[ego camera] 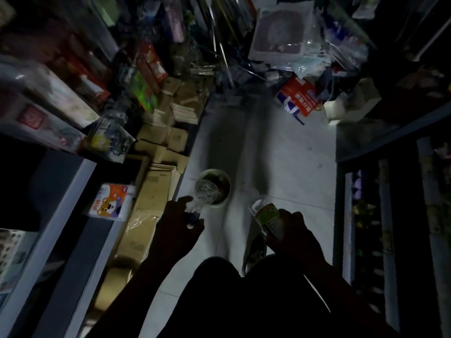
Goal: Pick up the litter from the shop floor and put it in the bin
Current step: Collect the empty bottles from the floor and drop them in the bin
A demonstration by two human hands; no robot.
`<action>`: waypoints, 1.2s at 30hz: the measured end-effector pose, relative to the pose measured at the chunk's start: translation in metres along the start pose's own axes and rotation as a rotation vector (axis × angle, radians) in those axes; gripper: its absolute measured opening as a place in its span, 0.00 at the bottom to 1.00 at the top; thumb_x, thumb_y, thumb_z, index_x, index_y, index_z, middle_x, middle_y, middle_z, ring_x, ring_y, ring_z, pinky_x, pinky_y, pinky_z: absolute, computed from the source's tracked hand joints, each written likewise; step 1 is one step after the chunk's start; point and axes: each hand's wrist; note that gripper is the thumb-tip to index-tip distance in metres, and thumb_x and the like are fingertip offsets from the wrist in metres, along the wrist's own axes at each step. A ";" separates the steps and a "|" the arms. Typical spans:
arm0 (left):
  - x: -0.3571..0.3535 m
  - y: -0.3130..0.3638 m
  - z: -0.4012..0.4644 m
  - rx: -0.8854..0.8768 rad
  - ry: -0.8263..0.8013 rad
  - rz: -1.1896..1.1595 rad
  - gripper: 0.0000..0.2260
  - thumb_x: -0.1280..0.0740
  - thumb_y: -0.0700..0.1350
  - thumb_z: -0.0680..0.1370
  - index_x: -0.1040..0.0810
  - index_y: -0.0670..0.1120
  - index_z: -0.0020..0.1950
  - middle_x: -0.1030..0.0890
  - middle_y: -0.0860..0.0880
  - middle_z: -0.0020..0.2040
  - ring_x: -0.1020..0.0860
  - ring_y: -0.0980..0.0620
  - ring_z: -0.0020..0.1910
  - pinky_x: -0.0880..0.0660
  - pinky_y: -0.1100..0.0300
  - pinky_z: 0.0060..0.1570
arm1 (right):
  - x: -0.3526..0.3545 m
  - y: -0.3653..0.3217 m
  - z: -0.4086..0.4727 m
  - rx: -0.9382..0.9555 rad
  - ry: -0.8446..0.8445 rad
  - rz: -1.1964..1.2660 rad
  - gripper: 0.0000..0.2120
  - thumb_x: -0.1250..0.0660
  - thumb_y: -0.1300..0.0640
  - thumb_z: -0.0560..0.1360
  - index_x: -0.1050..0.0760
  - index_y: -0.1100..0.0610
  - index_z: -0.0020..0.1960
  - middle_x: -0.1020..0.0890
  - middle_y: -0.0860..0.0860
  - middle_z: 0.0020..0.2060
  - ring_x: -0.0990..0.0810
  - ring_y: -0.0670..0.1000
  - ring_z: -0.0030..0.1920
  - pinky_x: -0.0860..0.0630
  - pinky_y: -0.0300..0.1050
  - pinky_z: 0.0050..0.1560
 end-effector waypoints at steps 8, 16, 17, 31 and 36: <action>0.011 -0.011 0.051 0.276 0.105 -0.067 0.31 0.23 0.50 0.73 0.29 0.48 0.73 0.26 0.48 0.58 0.25 0.59 0.44 0.32 0.70 0.40 | 0.021 -0.055 0.102 0.117 -0.205 -0.105 0.33 0.30 0.37 0.72 0.36 0.50 0.69 0.33 0.50 0.53 0.23 0.55 0.45 0.29 0.47 0.42; 0.009 -0.066 0.135 0.411 0.027 -0.208 0.29 0.24 0.44 0.72 0.30 0.49 0.72 0.29 0.52 0.55 0.25 0.66 0.44 0.30 0.71 0.43 | -0.011 -0.129 0.192 0.021 -0.292 -0.111 0.34 0.28 0.38 0.71 0.36 0.52 0.69 0.30 0.51 0.54 0.22 0.54 0.48 0.26 0.46 0.44; 0.008 -0.072 0.148 0.423 0.006 -0.218 0.29 0.24 0.45 0.72 0.30 0.50 0.71 0.29 0.52 0.55 0.24 0.64 0.44 0.29 0.68 0.45 | -0.016 -0.136 0.204 -0.003 -0.296 -0.098 0.33 0.27 0.39 0.69 0.34 0.53 0.67 0.29 0.52 0.53 0.21 0.54 0.47 0.24 0.47 0.43; -0.174 -0.204 0.308 0.773 -0.230 -0.163 0.20 0.29 0.58 0.77 0.26 0.48 0.61 0.18 0.50 0.52 0.19 0.52 0.49 0.24 0.57 0.47 | -0.173 -0.107 0.424 -0.238 -0.413 0.158 0.19 0.29 0.38 0.73 0.28 0.50 0.54 0.20 0.49 0.46 0.21 0.49 0.44 0.30 0.39 0.39; -0.291 -0.262 0.354 0.821 -0.295 -0.175 0.20 0.36 0.62 0.80 0.27 0.47 0.60 0.17 0.48 0.49 0.17 0.49 0.43 0.19 0.52 0.43 | -0.265 -0.061 0.515 -0.314 -0.444 0.156 0.30 0.31 0.32 0.70 0.30 0.56 0.58 0.19 0.49 0.41 0.17 0.46 0.32 0.22 0.38 0.27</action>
Point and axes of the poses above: each hand's wrist, its own z-axis towards the middle knuckle, its own x-axis out of the back of the hand, y = z × x
